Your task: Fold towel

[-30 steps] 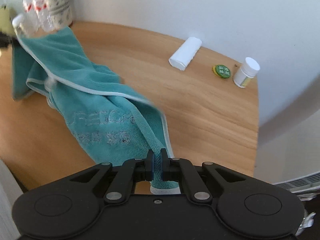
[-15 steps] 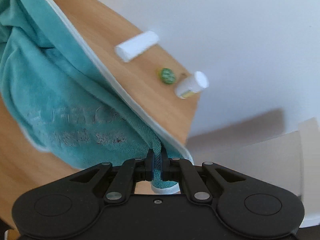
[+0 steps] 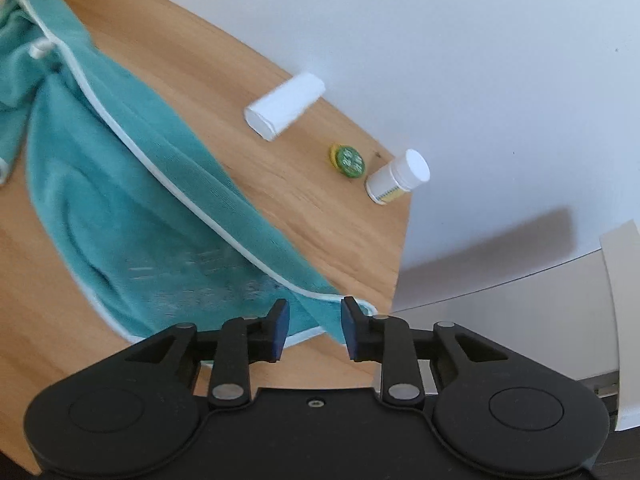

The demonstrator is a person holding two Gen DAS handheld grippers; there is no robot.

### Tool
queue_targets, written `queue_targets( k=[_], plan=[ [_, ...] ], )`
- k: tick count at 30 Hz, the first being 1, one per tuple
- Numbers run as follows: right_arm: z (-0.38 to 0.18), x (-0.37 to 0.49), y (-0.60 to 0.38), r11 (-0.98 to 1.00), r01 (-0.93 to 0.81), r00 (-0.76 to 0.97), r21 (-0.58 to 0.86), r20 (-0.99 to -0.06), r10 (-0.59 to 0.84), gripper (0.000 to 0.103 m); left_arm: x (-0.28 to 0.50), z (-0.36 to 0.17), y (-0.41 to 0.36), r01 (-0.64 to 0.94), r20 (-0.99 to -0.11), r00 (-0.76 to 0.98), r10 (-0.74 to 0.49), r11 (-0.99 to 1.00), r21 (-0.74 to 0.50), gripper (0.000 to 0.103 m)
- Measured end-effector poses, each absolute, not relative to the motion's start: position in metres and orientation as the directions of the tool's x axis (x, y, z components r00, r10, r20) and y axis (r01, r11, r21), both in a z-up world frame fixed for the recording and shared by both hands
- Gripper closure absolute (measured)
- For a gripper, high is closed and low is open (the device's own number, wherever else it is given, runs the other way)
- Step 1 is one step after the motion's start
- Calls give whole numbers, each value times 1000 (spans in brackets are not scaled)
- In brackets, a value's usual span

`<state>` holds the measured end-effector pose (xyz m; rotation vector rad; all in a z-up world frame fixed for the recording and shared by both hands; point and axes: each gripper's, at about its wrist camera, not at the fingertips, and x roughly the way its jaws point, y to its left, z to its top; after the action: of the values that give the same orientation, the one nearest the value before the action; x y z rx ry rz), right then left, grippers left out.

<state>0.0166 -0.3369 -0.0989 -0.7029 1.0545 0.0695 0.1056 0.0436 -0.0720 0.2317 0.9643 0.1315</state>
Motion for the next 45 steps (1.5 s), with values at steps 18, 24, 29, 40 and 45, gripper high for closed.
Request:
queue_targets(
  k=[18, 24, 29, 40, 45],
  plan=[
    [-122, -3, -185, 759, -651, 348, -3, -890, 295, 56, 59, -125, 83, 50, -909, 410, 69, 994, 98, 20],
    [-147, 14, -181, 787, -616, 336, -26, -912, 234, 56, 74, -132, 95, 35, -920, 393, 6, 999, 22, 22],
    [-162, 14, -179, 781, -622, 312, -55, -933, 182, 56, 82, -144, 92, 79, -937, 349, -28, 997, 0, 41],
    [-168, 29, -187, 849, -502, 214, 164, -928, 305, 96, 91, -147, 81, 164, -934, 348, -85, 986, -29, 89],
    [-163, 26, -193, 846, -385, 135, 369, -884, 447, 99, 91, -148, 75, 175, -927, 369, -67, 985, -2, 94]
  ],
)
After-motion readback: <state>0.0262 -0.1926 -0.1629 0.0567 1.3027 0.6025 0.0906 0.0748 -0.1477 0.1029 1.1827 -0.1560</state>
